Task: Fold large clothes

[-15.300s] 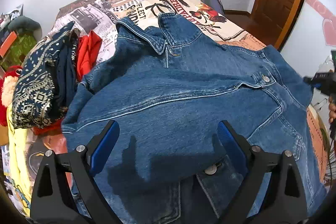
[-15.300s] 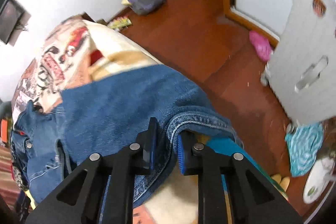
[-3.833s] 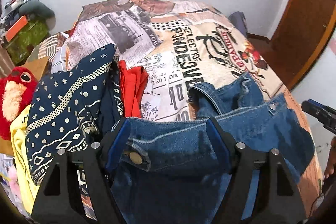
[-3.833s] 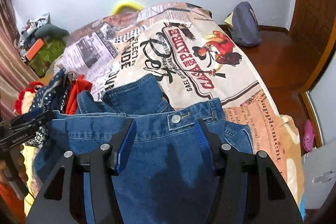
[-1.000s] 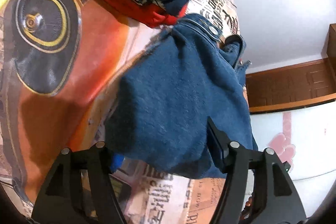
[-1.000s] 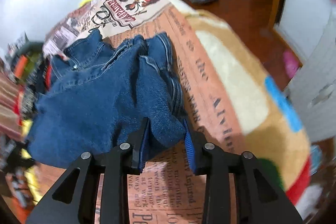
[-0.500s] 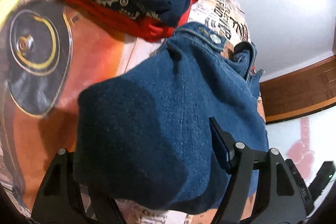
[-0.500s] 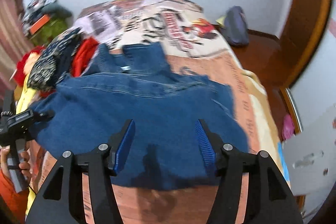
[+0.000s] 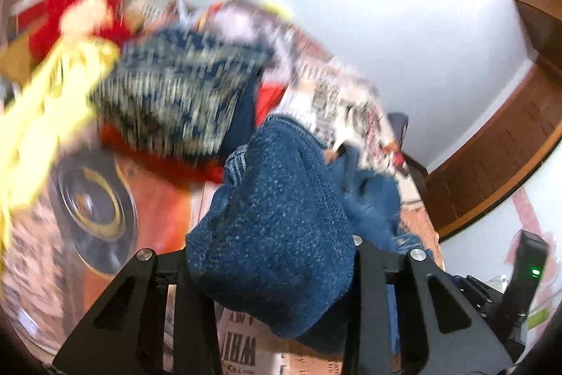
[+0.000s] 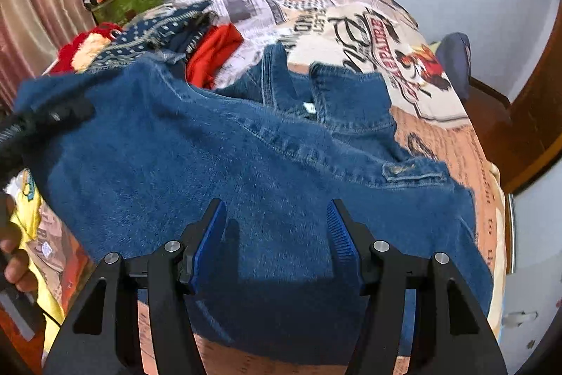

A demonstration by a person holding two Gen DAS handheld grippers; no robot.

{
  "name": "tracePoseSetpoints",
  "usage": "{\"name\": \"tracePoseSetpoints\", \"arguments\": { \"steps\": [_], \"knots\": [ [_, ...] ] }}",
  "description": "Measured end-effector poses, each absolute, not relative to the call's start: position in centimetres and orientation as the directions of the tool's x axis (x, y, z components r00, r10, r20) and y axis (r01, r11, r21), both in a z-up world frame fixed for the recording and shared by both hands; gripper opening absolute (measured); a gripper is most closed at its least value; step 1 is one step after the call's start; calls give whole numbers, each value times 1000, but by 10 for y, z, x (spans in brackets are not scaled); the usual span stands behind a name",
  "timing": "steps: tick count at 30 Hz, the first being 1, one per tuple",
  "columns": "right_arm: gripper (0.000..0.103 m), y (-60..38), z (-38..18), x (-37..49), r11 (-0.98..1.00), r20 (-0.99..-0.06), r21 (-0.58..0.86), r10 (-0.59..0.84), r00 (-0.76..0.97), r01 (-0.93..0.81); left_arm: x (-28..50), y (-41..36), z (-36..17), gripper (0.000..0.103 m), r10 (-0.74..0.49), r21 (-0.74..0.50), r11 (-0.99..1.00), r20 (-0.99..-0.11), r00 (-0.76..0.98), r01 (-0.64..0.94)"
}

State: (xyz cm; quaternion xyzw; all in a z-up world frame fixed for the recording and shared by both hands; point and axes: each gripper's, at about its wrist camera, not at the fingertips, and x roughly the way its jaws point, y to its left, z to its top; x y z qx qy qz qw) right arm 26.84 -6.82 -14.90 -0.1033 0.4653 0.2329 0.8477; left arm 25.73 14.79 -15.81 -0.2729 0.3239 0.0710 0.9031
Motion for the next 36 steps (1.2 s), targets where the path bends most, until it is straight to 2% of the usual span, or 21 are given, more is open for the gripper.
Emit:
{"name": "tracePoseSetpoints", "arguments": {
  "steps": [3, 6, 14, 20, 28, 31, 33, 36],
  "knots": [
    [56, -64, -144, 271, 871, -826, 61, 319, 465, -488, 251, 140, -124, 33, 29, -376, 884, -552, 833, -280],
    [56, -56, -149, 273, 870, -836, 83, 326, 441, -486, 247, 138, -107, 33, 74, -319, 907, -519, 852, -273],
    [56, -26, -188, 260, 831, -893, 86, 309, 327, -550, 248, 129, -117, 33, 97, -225, 937, -569, 817, -268],
    [56, -49, -183, 264, 834, -887, 178, 366, 282, -522, 253, 111, -103, 33, 83, -206, 949, -565, 821, -238],
    [56, -139, -152, 265, 895, -831, 198, 370, 416, -400, 289, 24, -66, 31, -32, -167, 984, -516, 856, -64],
    [62, -184, -144, 265, 935, -822, 165, 306, 480, -313, 305, -25, -63, 30, -109, -150, 988, -515, 850, 36],
    [65, -213, -141, 264, 956, -817, 146, 262, 514, -254, 316, -59, -69, 30, -172, -148, 983, -539, 825, 108],
    [66, -254, -141, 261, 979, -820, 117, 189, 540, -165, 335, -112, -98, 30, -259, -147, 965, -629, 733, 216]
  ]
}}
